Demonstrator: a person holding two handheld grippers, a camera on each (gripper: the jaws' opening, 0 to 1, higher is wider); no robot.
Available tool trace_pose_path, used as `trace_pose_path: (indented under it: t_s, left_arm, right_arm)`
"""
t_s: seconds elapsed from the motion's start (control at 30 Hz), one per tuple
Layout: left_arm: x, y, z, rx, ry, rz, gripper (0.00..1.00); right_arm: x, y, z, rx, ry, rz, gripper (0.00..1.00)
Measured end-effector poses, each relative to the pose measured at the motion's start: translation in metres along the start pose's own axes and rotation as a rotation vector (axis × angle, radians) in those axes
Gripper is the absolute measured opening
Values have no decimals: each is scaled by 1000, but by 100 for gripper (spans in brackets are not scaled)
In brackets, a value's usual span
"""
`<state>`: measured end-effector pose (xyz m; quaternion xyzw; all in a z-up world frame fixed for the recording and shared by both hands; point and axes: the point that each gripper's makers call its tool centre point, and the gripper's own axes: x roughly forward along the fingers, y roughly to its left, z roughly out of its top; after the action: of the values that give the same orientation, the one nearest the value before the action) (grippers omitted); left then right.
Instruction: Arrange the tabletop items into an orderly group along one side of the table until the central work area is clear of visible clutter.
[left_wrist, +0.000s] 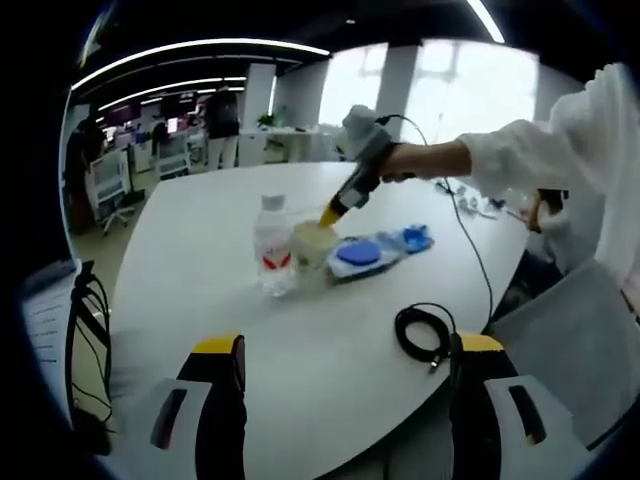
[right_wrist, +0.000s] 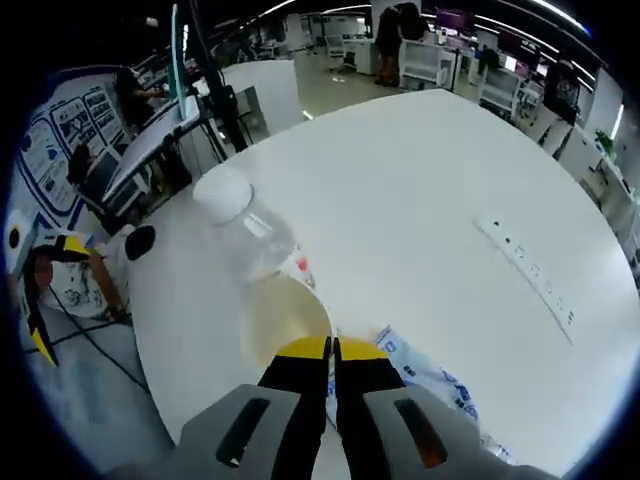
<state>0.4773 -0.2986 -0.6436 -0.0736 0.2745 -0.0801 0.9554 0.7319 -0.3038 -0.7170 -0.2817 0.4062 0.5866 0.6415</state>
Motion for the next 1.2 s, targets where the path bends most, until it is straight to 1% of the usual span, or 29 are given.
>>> trace_pose_path:
  t_s: [0.03,0.07,0.17,0.23,0.3,0.4,0.47,0.57,0.6,0.67,0.73,0.87,0.93,0.97,1.0,1.03,1.07,1.2]
  left_arm:
    - [0,-1,1,0,-5,-1,81]
    - [0,-2,2,0,-7,-2,81]
    - [0,-3,3,-2,-11,0,80]
    - [-1,-1,5,-3,-23,5,80]
    - [-2,-1,7,-14,-34,2,80]
    - [-2,1,6,-19,-35,1,80]
    - [-2,1,5,-20,-34,0,79]
    - [-1,1,6,-25,-36,-2,79]
    - [-1,0,6,-24,-36,-2,78]
    - [-1,0,6,-24,-35,-4,78]
    - [-1,0,6,-21,-35,-6,78]
    - [0,2,5,-17,-32,-3,77]
    - [0,4,4,-21,-30,-1,77]
    - [0,4,4,-24,-33,-1,77]
    - [0,3,5,-25,-36,-1,77]
    - [0,3,5,-25,-37,-3,77]
    - [0,2,5,-26,-36,-6,77]
    - [0,3,3,-23,-28,-6,77]
  right_arm:
    - [2,-3,0,5,8,-4,0]
    - [3,-4,-3,11,28,-10,0]
    - [8,-9,-8,44,61,-12,0]
    - [12,-13,-3,56,62,-8,0]
    - [14,-12,-2,55,65,-5,0]
    - [18,-13,-5,35,90,-11,0]
    - [19,-16,-5,40,91,-12,0]
    - [24,-18,-4,64,87,5,0]
    - [23,-15,-5,65,88,6,0]
    - [23,-16,-6,54,89,0,0]
    - [24,-16,-5,61,90,6,0]
    - [26,-17,-3,37,80,8,0]
    - [26,-16,-3,43,81,13,0]
    - [26,-13,-3,25,81,14,0]
    - [26,-16,-3,3,81,6,0]
    - [26,-20,-1,-55,76,-16,0]
    - [26,-18,-2,-76,76,-21,0]
    - [27,-12,-2,-48,69,-3,0]
